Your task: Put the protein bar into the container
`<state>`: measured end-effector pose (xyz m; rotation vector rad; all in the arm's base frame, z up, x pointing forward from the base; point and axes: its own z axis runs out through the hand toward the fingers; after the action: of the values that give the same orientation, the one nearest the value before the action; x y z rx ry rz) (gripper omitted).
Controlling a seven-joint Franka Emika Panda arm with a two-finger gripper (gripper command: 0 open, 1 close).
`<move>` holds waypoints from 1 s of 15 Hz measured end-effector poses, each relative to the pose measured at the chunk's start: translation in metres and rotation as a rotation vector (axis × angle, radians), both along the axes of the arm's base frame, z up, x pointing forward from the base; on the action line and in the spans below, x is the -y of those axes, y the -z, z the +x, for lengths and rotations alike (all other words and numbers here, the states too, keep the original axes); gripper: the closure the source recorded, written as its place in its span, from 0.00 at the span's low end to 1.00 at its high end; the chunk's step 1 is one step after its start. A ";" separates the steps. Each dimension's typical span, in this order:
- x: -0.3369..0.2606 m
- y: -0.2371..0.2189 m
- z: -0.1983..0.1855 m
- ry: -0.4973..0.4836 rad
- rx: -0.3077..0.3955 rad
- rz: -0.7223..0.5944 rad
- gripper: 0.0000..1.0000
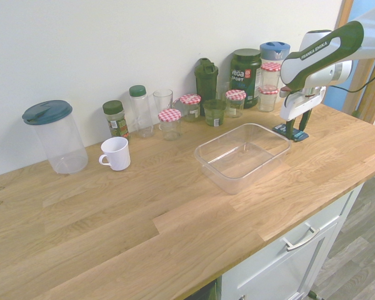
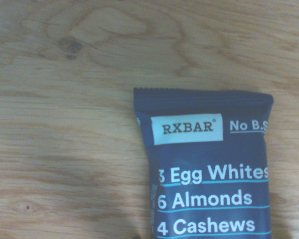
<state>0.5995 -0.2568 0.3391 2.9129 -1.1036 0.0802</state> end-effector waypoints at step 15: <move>-0.058 -0.073 -0.026 -0.071 0.087 -0.023 1.00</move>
<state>0.5733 -0.1987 0.4120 2.9541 -1.0022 0.2223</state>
